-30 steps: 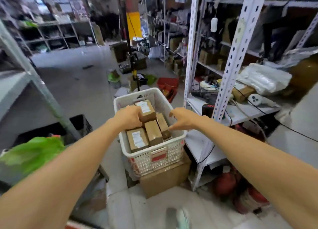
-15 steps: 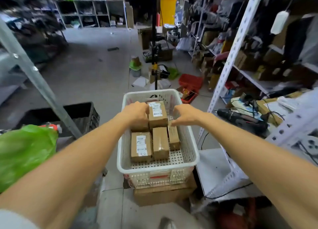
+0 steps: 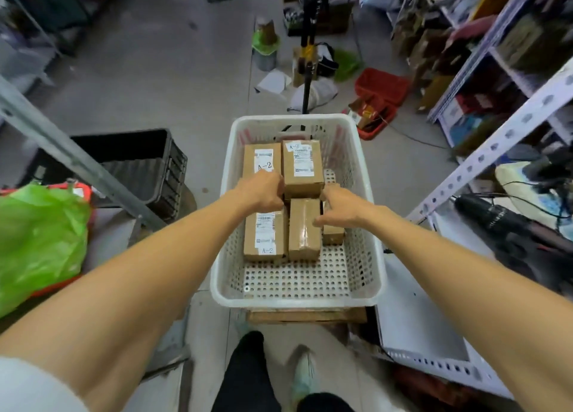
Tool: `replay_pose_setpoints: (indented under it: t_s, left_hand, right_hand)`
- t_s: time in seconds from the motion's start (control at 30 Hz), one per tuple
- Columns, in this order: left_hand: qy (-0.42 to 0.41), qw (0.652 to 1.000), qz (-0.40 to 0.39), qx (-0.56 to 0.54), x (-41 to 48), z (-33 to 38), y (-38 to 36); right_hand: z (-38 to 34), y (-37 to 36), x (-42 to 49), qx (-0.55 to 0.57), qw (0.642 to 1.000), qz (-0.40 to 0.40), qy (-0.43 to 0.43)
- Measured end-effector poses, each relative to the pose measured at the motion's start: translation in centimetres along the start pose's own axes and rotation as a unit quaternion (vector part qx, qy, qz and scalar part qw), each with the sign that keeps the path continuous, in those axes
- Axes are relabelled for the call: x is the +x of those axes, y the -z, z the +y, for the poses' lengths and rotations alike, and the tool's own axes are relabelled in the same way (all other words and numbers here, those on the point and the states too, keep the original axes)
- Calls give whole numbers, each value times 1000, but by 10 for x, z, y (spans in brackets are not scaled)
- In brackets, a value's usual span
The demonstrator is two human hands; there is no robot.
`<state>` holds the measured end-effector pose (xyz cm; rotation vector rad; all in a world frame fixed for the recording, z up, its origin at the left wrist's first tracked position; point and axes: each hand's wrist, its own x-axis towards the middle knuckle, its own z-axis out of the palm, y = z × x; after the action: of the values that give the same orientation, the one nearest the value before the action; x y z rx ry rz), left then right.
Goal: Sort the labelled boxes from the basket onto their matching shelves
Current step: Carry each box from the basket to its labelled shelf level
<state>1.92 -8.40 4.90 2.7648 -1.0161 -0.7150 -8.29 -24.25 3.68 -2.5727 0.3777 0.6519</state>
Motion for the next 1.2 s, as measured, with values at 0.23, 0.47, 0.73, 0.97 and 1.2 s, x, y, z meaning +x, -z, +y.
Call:
replay_pose_setpoints:
  t_s: [0.23,0.47,0.73,0.97,1.2]
  left_hand:
    - [-4,997,-77,3,81,-56,-31]
    - [-39,986,-155,-38,169,-94,-70]
    - [0,969,-226,-96,207,-121,-153]
    - [72,951,-243,-176,199,-135,-216]
    - [131,928,-205,-282,207,-110,-230]
  right_hand:
    - [13,-19,94,40,997,-4,-64]
    - [24,-70,173,88,983,-26,-160]
    - [39,-157,235,81,961,-21,-263]
    - [38,-228,250,-11,944,38,-327]
    - [58,-233,237,89,925,89,-358]
